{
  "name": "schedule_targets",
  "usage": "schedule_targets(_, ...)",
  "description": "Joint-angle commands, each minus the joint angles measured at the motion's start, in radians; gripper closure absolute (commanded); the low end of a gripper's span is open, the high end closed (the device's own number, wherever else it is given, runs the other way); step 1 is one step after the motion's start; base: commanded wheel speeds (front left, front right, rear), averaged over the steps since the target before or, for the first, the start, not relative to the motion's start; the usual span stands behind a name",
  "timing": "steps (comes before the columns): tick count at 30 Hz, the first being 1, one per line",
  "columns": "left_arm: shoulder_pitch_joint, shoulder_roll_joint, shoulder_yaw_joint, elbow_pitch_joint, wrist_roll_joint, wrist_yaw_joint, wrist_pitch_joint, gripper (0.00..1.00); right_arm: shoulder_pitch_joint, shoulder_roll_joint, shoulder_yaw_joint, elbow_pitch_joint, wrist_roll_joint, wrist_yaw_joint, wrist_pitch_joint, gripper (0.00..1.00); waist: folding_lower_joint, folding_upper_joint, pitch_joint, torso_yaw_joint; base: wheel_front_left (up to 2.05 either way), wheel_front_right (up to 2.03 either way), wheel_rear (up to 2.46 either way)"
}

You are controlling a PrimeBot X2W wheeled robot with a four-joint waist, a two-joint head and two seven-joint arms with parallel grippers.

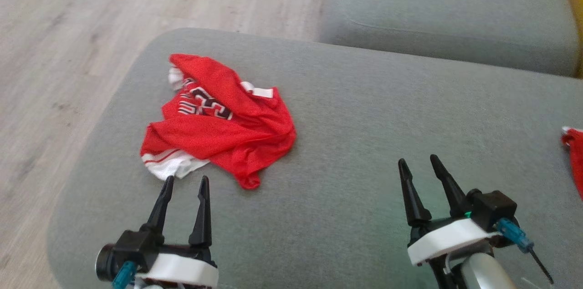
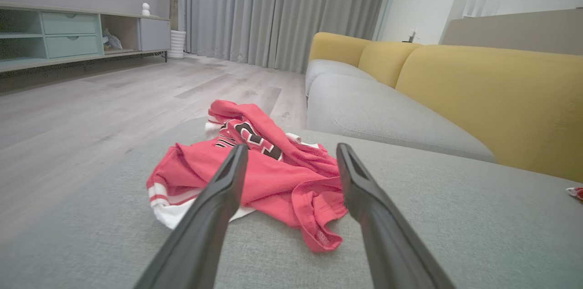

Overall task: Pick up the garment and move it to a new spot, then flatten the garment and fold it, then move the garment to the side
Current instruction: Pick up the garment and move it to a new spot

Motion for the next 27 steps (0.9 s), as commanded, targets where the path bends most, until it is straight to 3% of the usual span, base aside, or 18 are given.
schedule_targets(1,-0.028,0.002,0.041,-0.028,0.015,-0.002,-0.005,0.00,-0.013,-0.002,0.027,-0.034,0.011,-0.001,-0.011,0.00,0.0000,-0.0001,-0.016,0.039,0.00,0.00,0.00)
schedule_targets(9,-0.013,0.002,0.051,-0.021,0.028,-0.012,-0.005,0.00,0.001,-0.002,0.061,-0.026,0.036,-0.001,-0.011,0.00,0.0000,-0.0001,-0.025,0.101,0.00,0.00,0.00)
schedule_targets(19,-0.103,0.027,0.021,0.010,0.060,-0.033,-0.004,0.00,-0.035,-0.002,0.069,-0.021,0.030,-0.001,-0.011,0.00,0.0000,-0.0001,0.045,0.042,0.00,0.00,0.00)
schedule_targets(27,-0.308,0.068,-0.165,0.219,0.017,-0.050,0.225,0.00,-0.083,-0.002,0.051,-0.029,0.007,-0.001,-0.011,0.00,0.0000,-0.0001,0.153,-0.049,0.00,0.00,0.00)
